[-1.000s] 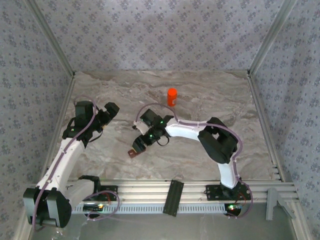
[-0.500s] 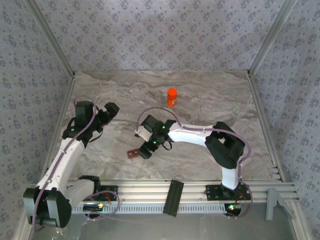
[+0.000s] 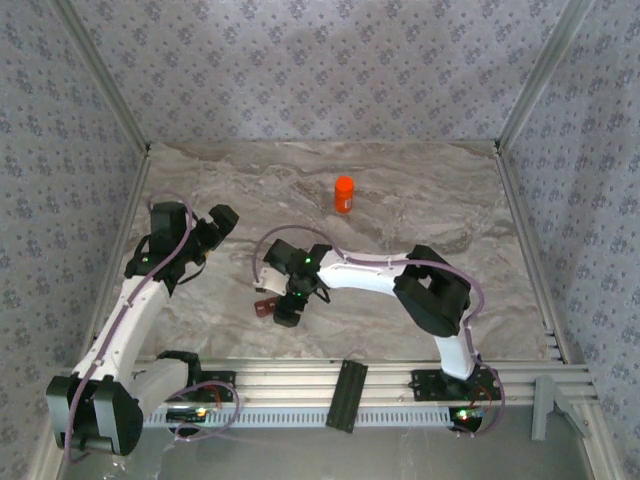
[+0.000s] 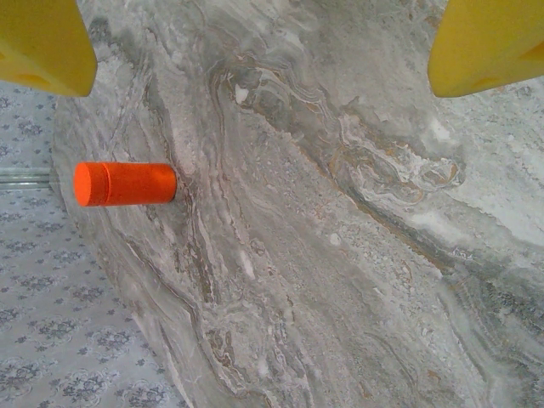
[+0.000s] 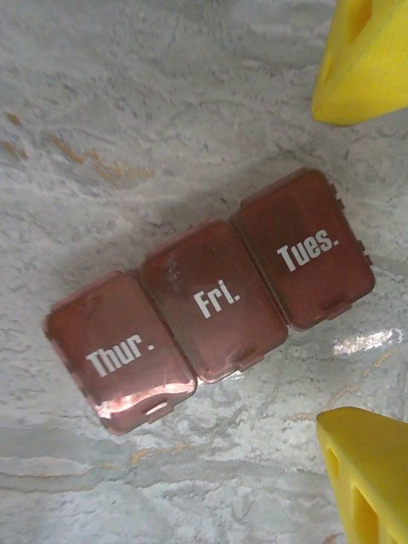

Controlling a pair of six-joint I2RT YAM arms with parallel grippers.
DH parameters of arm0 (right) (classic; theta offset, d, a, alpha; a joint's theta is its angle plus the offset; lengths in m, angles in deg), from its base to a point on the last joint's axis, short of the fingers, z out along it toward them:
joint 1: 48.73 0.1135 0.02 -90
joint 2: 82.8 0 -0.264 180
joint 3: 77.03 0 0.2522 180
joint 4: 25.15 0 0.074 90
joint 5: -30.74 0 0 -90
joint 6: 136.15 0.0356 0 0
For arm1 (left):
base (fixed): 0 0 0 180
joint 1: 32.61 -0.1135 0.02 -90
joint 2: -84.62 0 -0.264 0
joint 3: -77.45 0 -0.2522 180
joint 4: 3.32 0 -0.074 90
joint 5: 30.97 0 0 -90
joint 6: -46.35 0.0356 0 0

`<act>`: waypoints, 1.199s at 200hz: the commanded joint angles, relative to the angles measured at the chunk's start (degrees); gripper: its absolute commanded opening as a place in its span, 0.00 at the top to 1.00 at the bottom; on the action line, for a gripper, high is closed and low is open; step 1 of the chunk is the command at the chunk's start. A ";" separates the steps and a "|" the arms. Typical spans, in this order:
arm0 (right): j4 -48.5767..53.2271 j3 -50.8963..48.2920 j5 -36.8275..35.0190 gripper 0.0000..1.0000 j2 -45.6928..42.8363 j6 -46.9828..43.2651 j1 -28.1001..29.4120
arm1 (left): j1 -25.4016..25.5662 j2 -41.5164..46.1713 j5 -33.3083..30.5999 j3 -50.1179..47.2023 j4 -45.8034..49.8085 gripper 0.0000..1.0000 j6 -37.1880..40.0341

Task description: Sort the pills into containers

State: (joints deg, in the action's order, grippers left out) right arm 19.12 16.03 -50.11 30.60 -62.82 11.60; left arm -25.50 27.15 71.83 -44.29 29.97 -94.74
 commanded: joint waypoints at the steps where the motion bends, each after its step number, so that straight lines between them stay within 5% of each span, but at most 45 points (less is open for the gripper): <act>1: 2.71 2.54 0.15 0.12 1.78 -2.31 0.22 | -0.43 -0.10 0.01 1.34 -0.74 0.00 0.02; 93: 2.56 7.42 1.85 0.17 7.25 -2.50 -0.74 | -0.43 -0.35 0.08 1.14 -1.17 0.00 -0.24; 179: -0.54 5.12 6.25 0.47 5.48 2.65 -2.08 | -0.42 -0.89 0.20 1.03 -1.66 0.00 -0.50; 240: -3.37 1.26 5.32 0.53 2.29 9.75 -1.98 | -0.43 -1.11 0.27 1.03 -1.96 0.00 -0.68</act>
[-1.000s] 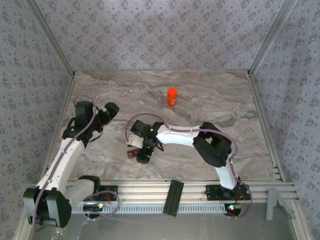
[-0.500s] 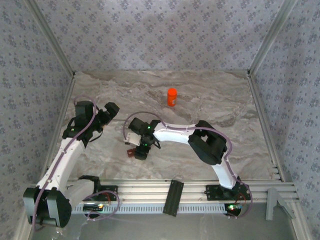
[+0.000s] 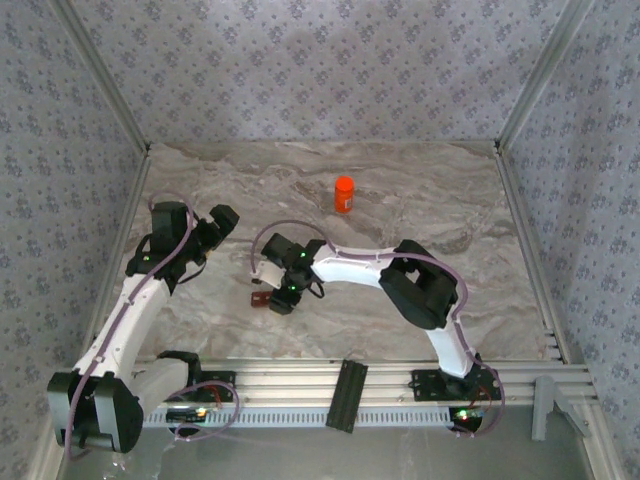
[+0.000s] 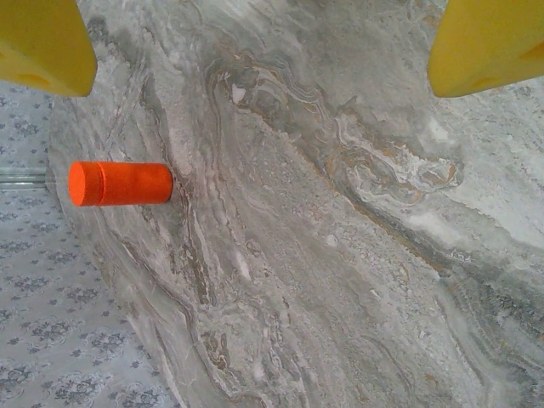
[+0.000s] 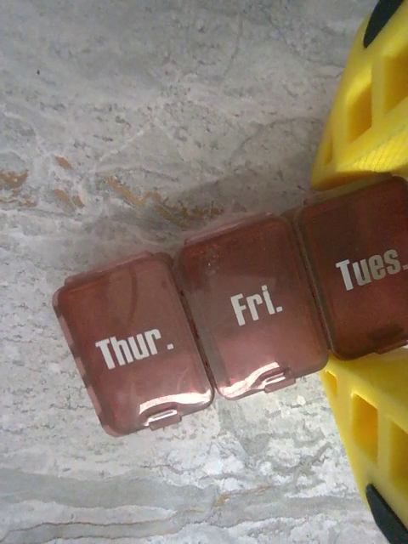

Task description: Sort the pills into containers

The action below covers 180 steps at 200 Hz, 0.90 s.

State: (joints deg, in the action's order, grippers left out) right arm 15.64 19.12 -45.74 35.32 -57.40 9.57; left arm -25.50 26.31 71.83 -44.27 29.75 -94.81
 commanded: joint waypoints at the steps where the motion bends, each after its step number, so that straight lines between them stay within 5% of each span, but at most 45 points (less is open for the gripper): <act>1: 0.08 -1.85 0.96 0.53 -2.49 4.40 0.06 | -0.43 -0.30 0.24 1.06 -1.74 0.00 -0.61; 30: -0.24 -3.43 0.28 0.51 -3.69 5.53 1.21 | -0.39 -0.36 0.30 1.01 -1.82 0.00 -0.66; 69: 0.15 -3.65 -2.58 0.28 -3.41 4.40 2.76 | -0.42 -0.41 0.41 1.18 -1.65 0.00 -0.61; 180: 1.81 0.73 -7.13 0.27 0.21 -4.31 3.14 | -0.43 -0.50 0.41 1.73 -1.34 0.00 -0.46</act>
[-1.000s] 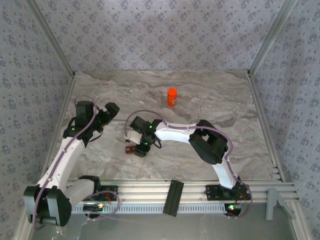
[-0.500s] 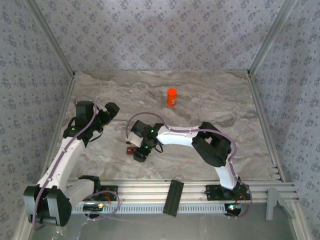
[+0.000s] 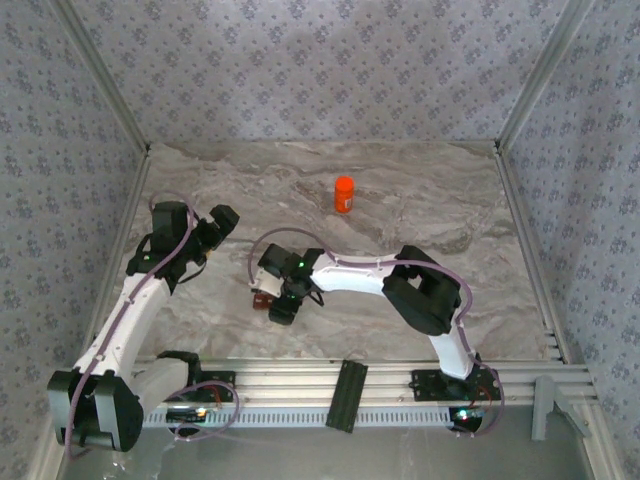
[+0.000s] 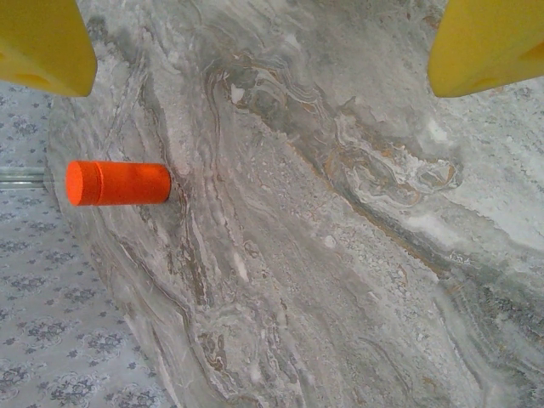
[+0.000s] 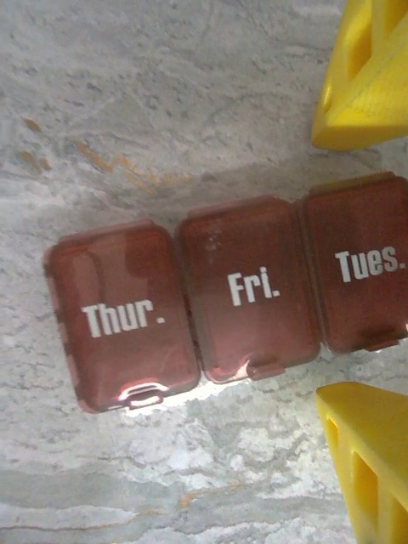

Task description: Sort the pills into containers

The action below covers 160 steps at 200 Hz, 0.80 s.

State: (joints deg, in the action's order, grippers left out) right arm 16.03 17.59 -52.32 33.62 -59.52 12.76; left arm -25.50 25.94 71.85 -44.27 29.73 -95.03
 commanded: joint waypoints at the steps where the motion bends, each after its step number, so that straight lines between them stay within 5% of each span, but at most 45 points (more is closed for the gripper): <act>1: 1.37 2.27 -0.54 0.27 1.94 -2.23 -0.06 | -0.43 -0.12 0.38 1.72 -1.29 0.00 -0.23; 46: 1.68 3.10 0.68 0.30 3.46 -2.71 0.05 | -0.43 -0.53 0.34 1.72 -1.45 0.00 -0.30; 127: 1.39 0.57 2.94 0.64 1.42 -0.42 -0.97 | -0.43 -0.91 0.55 1.46 -1.89 0.00 -0.57; 160: -1.13 -3.05 4.78 0.66 -2.20 4.38 -3.50 | -0.43 -1.38 1.33 1.54 -2.15 0.00 -0.68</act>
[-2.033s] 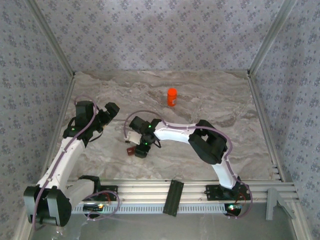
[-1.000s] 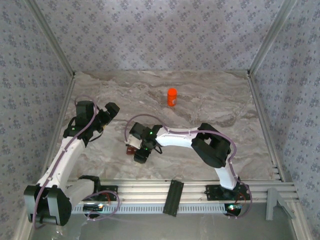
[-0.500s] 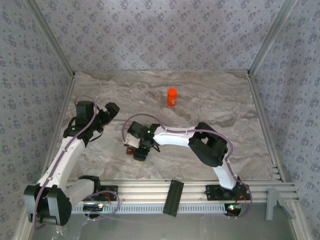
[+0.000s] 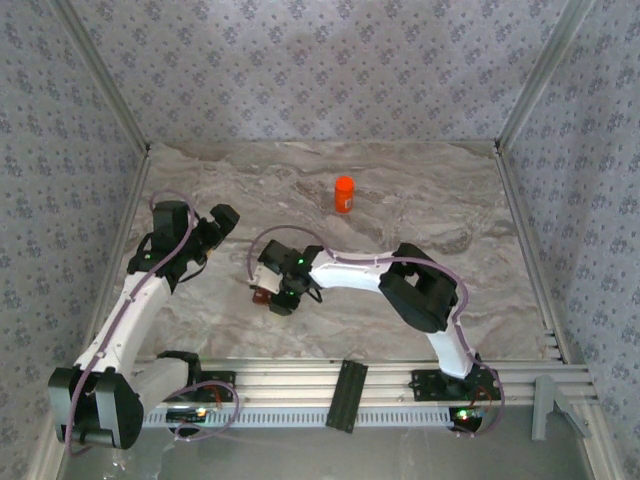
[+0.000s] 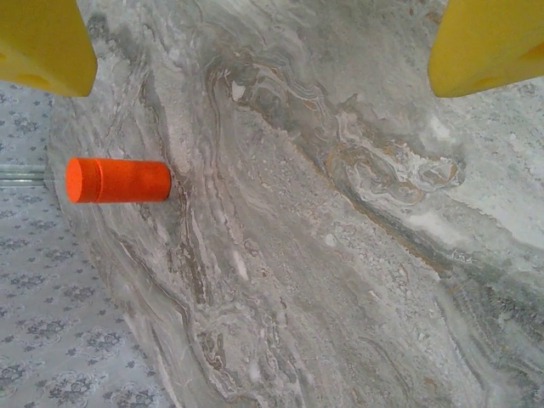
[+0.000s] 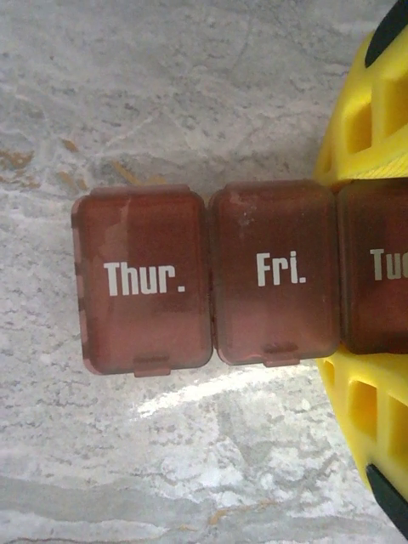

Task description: Sort the pills into containers

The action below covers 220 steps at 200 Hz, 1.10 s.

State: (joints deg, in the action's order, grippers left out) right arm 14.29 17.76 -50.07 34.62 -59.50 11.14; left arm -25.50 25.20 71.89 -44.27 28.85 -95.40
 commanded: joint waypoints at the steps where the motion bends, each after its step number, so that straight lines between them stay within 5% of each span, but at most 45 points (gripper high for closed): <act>1: 0.53 -3.41 2.56 0.66 -3.36 4.54 -2.01 | -0.43 -0.67 1.33 1.54 -1.27 0.00 -0.34; 136: -4.04 -17.44 -10.46 0.67 -12.83 22.98 -7.00 | 0.72 -6.64 9.42 -1.55 -8.90 0.00 -5.29; 220: -9.06 -18.91 -2.12 0.67 -19.47 27.50 -15.08 | 7.80 -16.92 19.99 -6.95 -32.17 0.17 -21.41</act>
State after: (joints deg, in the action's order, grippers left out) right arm 6.90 -1.65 -55.73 16.85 -34.80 -2.93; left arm -19.62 10.62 87.24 -50.09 7.85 -109.98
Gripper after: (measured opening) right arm 0.396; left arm 0.845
